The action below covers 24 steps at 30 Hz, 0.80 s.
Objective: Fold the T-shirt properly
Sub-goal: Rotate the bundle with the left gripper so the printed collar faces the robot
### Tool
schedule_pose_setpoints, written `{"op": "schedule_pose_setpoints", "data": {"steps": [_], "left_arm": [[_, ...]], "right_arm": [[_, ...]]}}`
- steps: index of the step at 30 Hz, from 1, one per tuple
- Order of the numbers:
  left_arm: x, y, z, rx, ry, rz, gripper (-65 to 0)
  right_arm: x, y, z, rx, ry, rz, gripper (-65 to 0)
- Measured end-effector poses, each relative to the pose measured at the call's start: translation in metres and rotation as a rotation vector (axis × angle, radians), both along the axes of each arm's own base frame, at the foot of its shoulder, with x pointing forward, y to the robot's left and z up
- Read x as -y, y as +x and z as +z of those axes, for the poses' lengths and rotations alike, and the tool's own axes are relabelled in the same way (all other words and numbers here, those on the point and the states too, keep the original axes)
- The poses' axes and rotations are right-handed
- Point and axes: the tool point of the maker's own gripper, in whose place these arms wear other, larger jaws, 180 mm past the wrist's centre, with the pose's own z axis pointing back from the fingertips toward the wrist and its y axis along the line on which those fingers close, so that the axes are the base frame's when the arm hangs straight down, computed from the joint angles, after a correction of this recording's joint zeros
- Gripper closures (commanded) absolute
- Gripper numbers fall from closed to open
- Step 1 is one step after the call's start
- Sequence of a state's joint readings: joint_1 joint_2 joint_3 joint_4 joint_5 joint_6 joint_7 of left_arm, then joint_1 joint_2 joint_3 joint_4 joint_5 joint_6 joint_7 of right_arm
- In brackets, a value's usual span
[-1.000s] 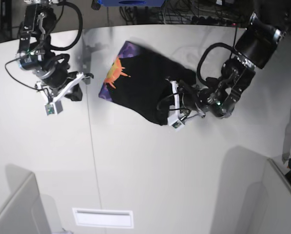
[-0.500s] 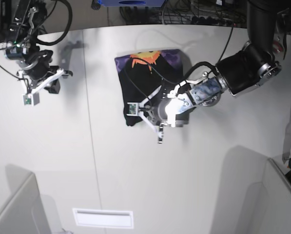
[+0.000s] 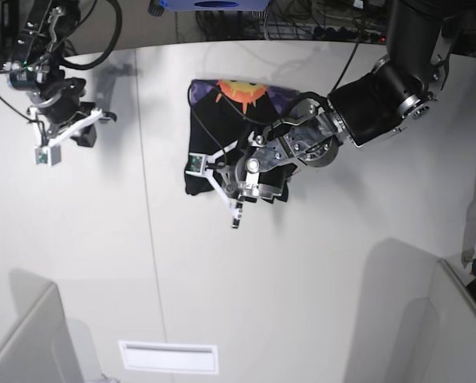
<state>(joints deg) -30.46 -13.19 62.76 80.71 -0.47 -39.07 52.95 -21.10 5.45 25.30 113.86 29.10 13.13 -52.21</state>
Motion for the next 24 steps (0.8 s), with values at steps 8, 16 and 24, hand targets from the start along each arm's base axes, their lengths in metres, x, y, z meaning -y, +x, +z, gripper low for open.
{"op": "schedule_pose_setpoints", "data": {"steps": [8,16,24], "left_arm": [[-0.004,0.007,0.005,-0.029,-0.078,0.101,0.0],[-0.014,0.028,0.017,0.006,-0.086,0.156,-48.5],[0.010,0.039,0.061,0.081,-0.179,0.118,-61.1]], "right_arm": [[0.000,0.006,0.004,0.016,0.001,0.001,0.0],[-0.002,0.005,0.003,0.012,0.004,0.003,0.0],[-0.015,0.002,-0.002,-0.002,0.028,0.021,0.0]]}}
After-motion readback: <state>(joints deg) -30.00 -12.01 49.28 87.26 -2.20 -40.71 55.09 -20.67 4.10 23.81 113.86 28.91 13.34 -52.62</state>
